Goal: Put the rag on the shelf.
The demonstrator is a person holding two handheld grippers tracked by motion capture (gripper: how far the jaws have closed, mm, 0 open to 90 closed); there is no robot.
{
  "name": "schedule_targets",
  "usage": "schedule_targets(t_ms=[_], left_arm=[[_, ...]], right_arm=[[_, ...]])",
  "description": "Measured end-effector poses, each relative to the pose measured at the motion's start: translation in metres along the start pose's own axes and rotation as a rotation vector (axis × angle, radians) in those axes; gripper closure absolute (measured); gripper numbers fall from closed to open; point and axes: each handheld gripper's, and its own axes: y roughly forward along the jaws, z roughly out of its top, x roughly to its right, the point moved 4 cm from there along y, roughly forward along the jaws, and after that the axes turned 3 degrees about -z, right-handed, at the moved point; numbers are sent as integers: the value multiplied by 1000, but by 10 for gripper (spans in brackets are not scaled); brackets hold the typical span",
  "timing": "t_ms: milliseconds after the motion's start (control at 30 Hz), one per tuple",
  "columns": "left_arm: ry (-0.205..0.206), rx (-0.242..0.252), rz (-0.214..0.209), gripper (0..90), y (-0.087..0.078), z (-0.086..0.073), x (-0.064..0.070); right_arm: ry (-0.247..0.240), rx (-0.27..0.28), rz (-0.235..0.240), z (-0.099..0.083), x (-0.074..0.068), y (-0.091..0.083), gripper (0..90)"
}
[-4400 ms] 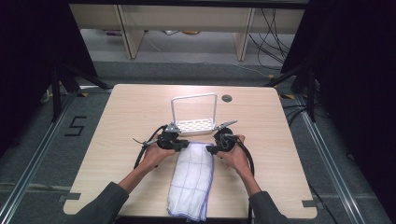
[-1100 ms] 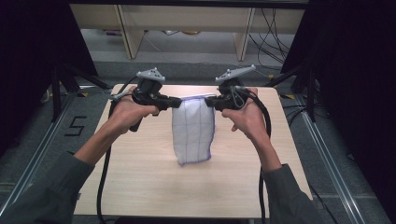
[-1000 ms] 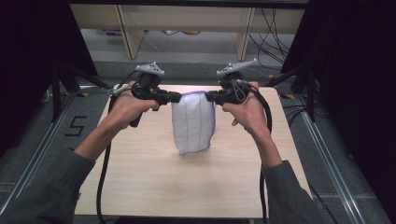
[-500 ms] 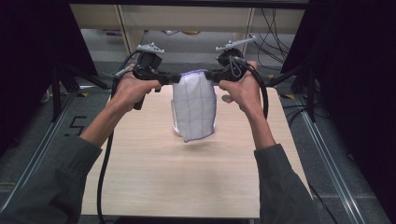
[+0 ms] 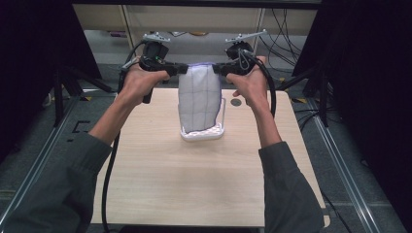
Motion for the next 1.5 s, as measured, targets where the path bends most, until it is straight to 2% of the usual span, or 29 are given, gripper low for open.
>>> schedule_targets(t_ms=[300, 400, 467, 567, 600, 633, 667, 800, 833, 967, 1033, 1067, 1133, 1167, 1233, 1267, 1300, 1400, 1433, 1467, 1500], left_arm=[[-19, 31, 28, 858, 10, 11, -8], [-25, 38, 38, 858, 13, 13, -13], [-43, 58, 53, 858, 18, 14, -19], [-57, 68, 65, 858, 25, 13, -26], [-73, 66, 66, 858, 31, 10, -32], [-73, 66, 66, 858, 31, 10, -32], [-68, 57, 76, 858, 34, 8, -34], [-66, 57, 89, 858, 46, 2, -41], [-61, 40, 101, 858, 48, 0, -43], [-59, 29, 115, 858, 57, -8, -50], [-56, 27, 134, 858, 61, -13, -54], [-61, 19, 126, 857, 63, -17, -57], [-50, 11, 137, 858, 64, -20, -59], [-60, 17, 133, 858, 67, -22, -60], [-60, -3, 146, 857, 72, -30, -65], [-71, -7, 143, 858, 75, -33, -67], [-75, -15, 144, 858, 77, -36, -69], [-82, -18, 144, 857, 82, -42, -71], [-82, -35, 137, 857, 85, -47, -74], [-82, -35, 137, 857, 85, -47, -74], [-90, -40, 140, 857, 87, -49, -75]], right_arm=[[18, 41, -44, 16, 11, 11, 861], [24, 54, -53, 19, 15, 16, 859], [13, 70, -58, 22, 20, 23, 857], [37, 84, -56, 20, 24, 31, 856], [28, 87, -57, 20, 26, 34, 855], [28, 87, -57, 20, 26, 34, 855], [43, 82, -59, 17, 28, 42, 855], [35, 80, -68, 13, 32, 58, 853], [35, 80, -68, 13, 34, 62, 853], [31, 65, -77, 8, 38, 75, 852], [52, 62, -83, 4, 40, 82, 851], [54, 51, -78, 0, 42, 89, 850], [57, 47, -81, -2, 43, 91, 850], [48, 43, -79, -4, 44, 95, 850], [74, 30, -75, -10, 46, 104, 847], [60, 28, -80, -12, 47, 108, 847], [72, 10, -81, -13, 46, 110, 846], [67, -4, -81, -17, 46, 118, 842], [61, -13, -87, -18, 46, 120, 840], [88, -33, -86, -20, 44, 121, 839], [88, -33, -86, -20, 44, 121, 839]])
